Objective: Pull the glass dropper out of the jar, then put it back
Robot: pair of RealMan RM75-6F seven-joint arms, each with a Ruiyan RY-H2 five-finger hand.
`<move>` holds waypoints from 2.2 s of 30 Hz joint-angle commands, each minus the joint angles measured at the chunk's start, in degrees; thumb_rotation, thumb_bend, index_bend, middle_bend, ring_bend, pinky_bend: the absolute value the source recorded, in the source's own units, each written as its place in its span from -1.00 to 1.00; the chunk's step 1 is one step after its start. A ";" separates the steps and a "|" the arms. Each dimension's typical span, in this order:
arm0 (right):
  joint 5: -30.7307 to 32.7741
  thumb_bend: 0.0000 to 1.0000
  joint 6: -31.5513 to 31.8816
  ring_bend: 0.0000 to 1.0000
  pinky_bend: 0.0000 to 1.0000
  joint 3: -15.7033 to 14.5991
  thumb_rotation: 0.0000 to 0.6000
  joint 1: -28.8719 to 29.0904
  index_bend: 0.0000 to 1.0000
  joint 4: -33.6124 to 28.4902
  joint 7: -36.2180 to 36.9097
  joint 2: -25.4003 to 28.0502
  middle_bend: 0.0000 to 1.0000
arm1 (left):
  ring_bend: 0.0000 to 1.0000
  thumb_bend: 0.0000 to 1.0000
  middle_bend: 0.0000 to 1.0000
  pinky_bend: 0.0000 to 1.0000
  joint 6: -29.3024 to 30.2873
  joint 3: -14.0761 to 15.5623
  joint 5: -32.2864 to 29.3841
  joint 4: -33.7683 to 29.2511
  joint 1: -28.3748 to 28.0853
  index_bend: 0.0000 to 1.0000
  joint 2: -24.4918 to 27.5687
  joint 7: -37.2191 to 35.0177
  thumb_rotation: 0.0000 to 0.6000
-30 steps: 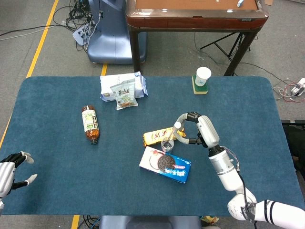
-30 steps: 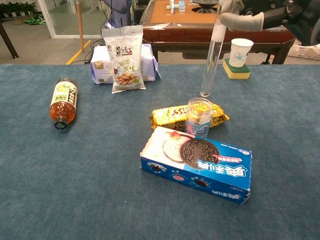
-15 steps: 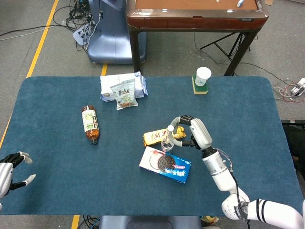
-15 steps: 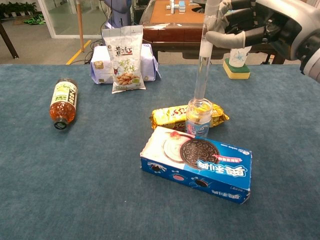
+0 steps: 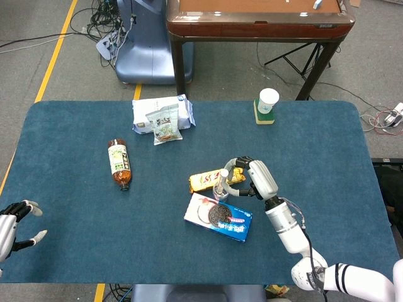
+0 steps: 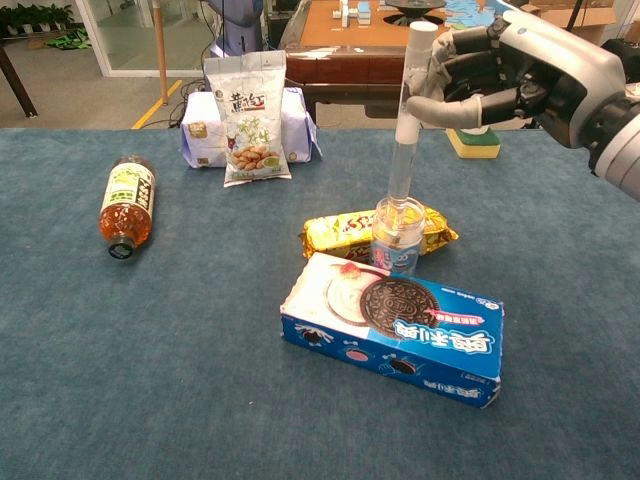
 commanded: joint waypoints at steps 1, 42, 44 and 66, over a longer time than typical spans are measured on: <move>-0.28 0.08 -0.01 -0.11 -0.30 -0.61 1.00 -0.10 0.47 1.02 -0.83 -0.43 0.26 | -0.39 -0.66 -0.30 -0.12 0.00 -0.03 -0.05 -0.01 0.01 -0.10 0.02 0.00 1.00; -0.77 0.08 -3.05 -0.12 -0.30 -3.08 1.00 0.76 0.47 9.85 -2.43 -5.62 0.22 | -0.39 -0.66 -0.30 -0.12 0.28 -0.23 -0.18 -0.14 0.27 -0.10 0.27 -0.34 1.00; -0.69 0.08 -3.24 -0.13 -0.30 -3.09 1.00 0.80 0.47 9.85 -2.52 -5.57 0.21 | -0.39 -0.66 -0.30 -0.12 0.26 -0.23 -0.20 -0.15 0.27 -0.10 0.27 -0.35 1.00; -1.35 -0.39 -3.47 -0.25 -0.30 -3.45 1.00 0.79 0.47 10.05 -1.15 -5.26 0.08 | -0.39 -0.66 -0.30 -0.12 0.45 -0.24 -0.08 -0.27 0.39 -0.10 0.41 -0.37 1.00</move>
